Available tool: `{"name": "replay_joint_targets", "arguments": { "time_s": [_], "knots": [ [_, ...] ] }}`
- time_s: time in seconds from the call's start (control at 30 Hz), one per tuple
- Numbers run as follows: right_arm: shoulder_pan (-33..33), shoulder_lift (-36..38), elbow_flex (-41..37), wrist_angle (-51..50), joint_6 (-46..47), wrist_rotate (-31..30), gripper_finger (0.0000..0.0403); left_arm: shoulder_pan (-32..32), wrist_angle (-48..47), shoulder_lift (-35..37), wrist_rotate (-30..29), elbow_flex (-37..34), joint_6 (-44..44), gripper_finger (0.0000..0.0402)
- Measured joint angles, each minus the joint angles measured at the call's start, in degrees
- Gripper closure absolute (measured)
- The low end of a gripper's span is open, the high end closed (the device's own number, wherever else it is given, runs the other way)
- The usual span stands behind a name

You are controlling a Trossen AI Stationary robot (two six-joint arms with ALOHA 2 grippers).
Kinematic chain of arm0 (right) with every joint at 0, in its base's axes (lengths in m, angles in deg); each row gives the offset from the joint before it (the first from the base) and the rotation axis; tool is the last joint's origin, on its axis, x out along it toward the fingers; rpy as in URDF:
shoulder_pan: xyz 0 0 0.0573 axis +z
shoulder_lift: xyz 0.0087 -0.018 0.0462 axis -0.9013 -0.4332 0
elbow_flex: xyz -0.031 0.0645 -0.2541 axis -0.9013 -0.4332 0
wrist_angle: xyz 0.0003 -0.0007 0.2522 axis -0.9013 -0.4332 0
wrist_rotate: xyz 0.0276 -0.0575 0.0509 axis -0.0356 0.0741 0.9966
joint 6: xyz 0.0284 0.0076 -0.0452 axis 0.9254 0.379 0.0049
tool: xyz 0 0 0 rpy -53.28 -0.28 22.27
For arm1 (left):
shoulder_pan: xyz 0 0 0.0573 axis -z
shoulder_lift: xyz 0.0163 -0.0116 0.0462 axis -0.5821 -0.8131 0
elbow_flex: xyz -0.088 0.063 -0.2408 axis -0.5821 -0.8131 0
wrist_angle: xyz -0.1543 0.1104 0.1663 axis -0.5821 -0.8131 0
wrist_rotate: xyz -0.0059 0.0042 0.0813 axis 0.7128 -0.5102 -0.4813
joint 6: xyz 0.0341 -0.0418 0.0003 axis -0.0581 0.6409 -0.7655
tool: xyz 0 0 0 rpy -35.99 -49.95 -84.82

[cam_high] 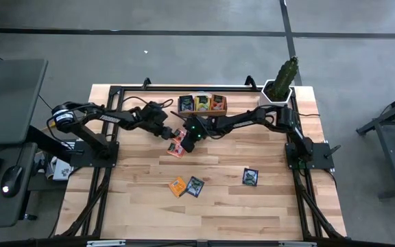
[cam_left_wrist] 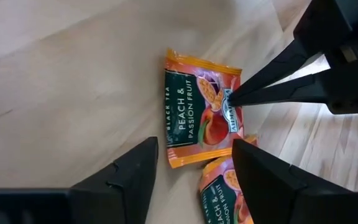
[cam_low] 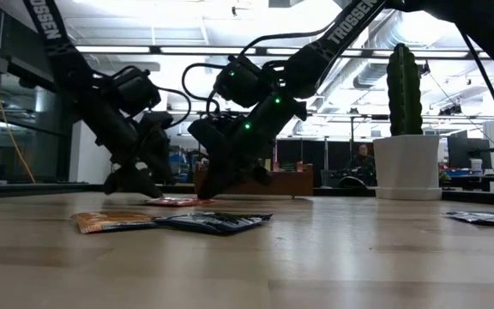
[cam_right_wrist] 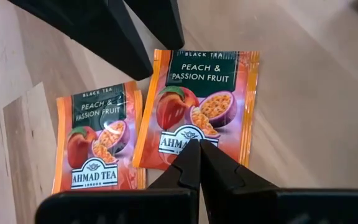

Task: Pick & Place Tea
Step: Put the top orange tea bag in the right compartment of the organizer

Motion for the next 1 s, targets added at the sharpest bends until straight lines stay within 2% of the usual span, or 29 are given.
{"name": "replay_joint_targets", "arguments": {
  "time_s": [0.17,0.4,0.67,0.8,1.0],
  "knots": [
    [0.0,0.0,0.0,0.8,-0.2,0.0,0.0403,0.1,-2.4,-1.2,-0.6,1.8,0.0,0.019],
    [0.0,-0.1,-0.1,2.2,-0.1,0.4,0.0403,0.3,-1.1,-5.7,2.8,3.4,0.2,0.019],
    [0.2,-0.1,0.0,2.0,-0.1,1.3,0.0403,0.4,-1.7,-6.2,3.3,4.6,-1.9,0.0202],
    [0.2,-0.1,0.0,2.0,-0.2,1.3,0.0403,0.4,-1.9,-6.3,2.9,4.9,-1.7,0.0255],
    [0.2,-0.1,0.0,2.1,-0.5,1.3,0.0403,0.5,-2.1,-6.3,1.3,5.0,-2.4,0.0384]
  ]
}}
